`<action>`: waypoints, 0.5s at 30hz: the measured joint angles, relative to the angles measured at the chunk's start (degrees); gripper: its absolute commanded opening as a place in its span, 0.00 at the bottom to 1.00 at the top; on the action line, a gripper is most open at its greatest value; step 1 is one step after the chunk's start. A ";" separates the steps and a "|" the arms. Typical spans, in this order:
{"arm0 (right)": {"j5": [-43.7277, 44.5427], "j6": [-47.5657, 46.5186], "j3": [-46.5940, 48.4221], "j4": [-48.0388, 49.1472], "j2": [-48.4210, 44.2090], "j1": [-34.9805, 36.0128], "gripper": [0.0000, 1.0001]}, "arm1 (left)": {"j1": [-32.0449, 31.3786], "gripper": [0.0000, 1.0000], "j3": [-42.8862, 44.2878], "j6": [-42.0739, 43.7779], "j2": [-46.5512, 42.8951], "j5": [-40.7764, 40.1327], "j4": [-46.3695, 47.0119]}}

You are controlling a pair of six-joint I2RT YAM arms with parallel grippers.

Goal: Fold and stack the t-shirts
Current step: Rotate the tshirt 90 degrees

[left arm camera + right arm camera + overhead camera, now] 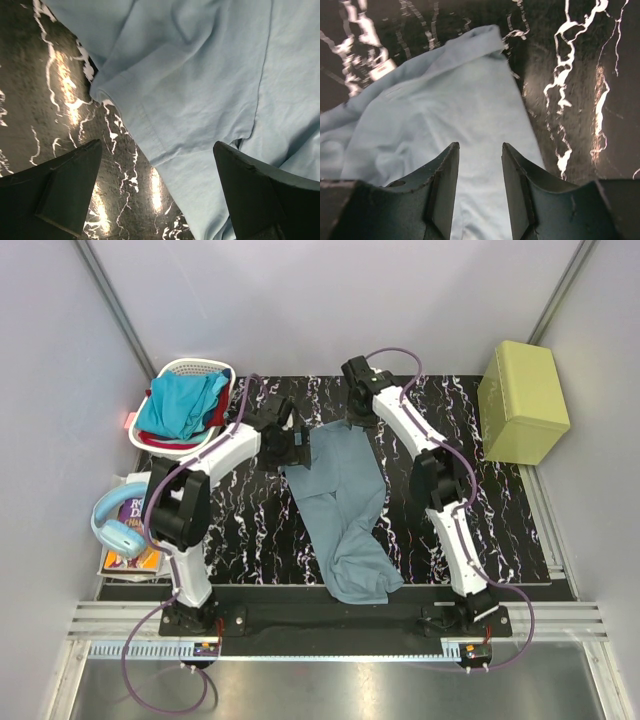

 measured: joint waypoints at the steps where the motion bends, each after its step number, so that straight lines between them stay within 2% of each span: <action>1: -0.02 -0.04 0.81 -0.35 0.94 -0.37 0.48 | 0.00 0.99 0.00 0.04 -0.31 -0.42 0.28; 15: -0.55 -0.57 1.73 -1.77 5.11 -5.99 0.47 | 0.09 0.99 1.25 -0.42 1.27 -3.04 1.38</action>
